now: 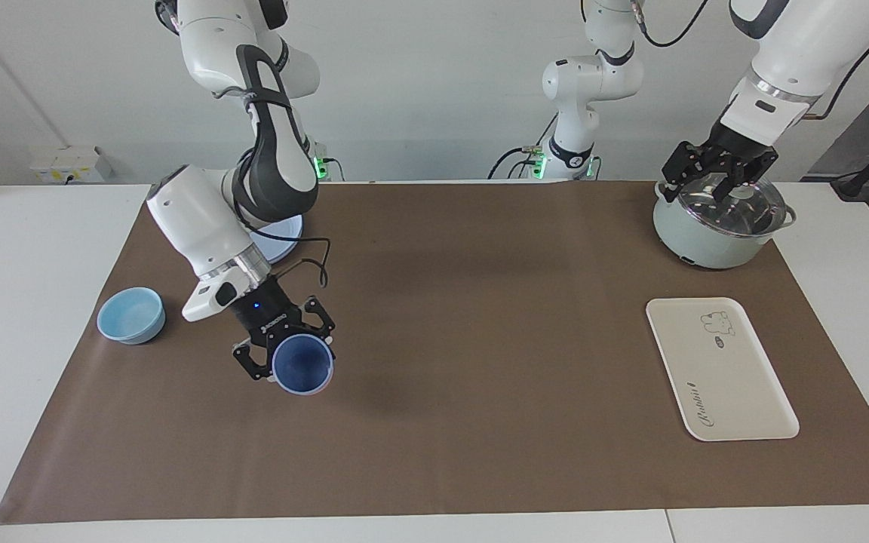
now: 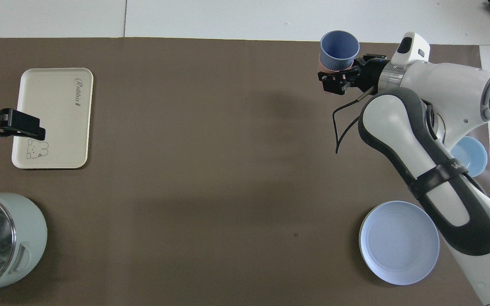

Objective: Place cup on tray
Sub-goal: 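Lift the stacked cups with the right gripper toward the table center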

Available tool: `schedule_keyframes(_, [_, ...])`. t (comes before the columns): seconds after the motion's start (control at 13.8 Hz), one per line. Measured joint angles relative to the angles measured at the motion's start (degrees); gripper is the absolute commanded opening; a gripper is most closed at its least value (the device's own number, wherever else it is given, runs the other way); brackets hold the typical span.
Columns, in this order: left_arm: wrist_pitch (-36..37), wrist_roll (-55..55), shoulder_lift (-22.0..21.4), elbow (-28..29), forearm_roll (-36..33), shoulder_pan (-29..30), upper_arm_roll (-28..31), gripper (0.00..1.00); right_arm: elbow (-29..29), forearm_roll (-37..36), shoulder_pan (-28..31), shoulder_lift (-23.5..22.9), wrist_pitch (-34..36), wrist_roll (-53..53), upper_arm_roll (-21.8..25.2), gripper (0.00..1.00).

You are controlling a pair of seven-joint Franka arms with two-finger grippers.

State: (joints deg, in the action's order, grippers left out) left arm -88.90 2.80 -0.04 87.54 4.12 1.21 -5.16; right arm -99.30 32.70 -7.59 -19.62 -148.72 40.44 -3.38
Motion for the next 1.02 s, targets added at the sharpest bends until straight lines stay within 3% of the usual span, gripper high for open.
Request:
schedule_keyframes(0.29, [-2.16,0.48,0.00,1.06,0.05,0.00,0.03,0.90,0.00,-12.91,-5.17,0.54,0.24,-20.90,-0.05,0.00])
schedule_keyframes(0.58, [-3.65,6.88,0.02,1.08,0.48,-0.50,-2.34,0.90,0.00,-14.83,-11.36,0.54,0.13,-32.11,0.03,0.00])
schedule_keyframes(0.73, [-4.80,11.45,0.09,1.20,0.67,-3.23,-3.71,0.90,0.00,-18.18,-13.52,0.54,0.12,-37.25,0.08,0.00])
schedule_keyframes(1.02, [-9.47,20.56,1.58,1.32,1.28,-11.23,-4.27,0.86,-0.15,-32.46,-17.37,0.52,0.14,-52.40,-0.01,0.00])
